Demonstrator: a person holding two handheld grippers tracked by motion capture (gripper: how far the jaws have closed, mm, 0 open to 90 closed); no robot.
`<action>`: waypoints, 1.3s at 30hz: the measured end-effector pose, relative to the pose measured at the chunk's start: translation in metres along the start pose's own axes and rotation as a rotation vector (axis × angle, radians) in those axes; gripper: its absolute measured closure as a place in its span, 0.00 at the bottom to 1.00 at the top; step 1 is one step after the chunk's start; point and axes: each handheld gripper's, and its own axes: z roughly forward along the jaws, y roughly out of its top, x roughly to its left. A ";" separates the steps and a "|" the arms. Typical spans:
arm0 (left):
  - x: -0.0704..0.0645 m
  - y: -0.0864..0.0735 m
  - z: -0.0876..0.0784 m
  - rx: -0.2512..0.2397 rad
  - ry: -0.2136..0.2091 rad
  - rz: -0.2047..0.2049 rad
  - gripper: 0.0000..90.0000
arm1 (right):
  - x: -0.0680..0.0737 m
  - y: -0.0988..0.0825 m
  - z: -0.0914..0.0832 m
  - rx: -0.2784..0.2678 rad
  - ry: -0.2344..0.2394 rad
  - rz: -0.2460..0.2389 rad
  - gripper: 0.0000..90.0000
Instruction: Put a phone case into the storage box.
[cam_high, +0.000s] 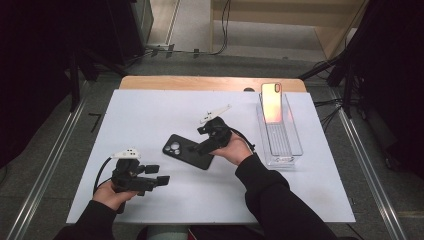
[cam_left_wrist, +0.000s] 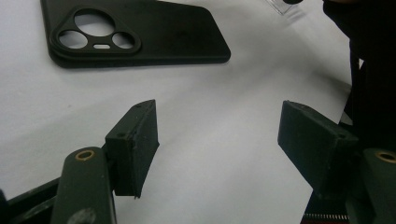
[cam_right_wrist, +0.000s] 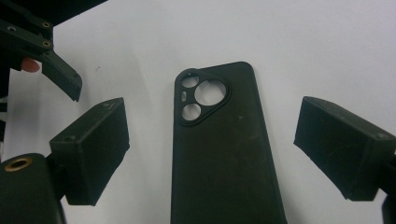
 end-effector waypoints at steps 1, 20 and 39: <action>0.000 0.000 0.000 0.000 -0.001 0.001 0.32 | 0.000 0.001 0.002 0.001 0.005 -0.003 0.09; 0.000 0.000 -0.001 -0.002 -0.002 -0.005 0.32 | -0.010 0.002 0.023 0.032 0.052 -0.038 0.09; 0.001 0.000 -0.001 -0.003 -0.002 -0.004 0.32 | -0.004 -0.012 0.045 0.122 0.020 -0.093 0.09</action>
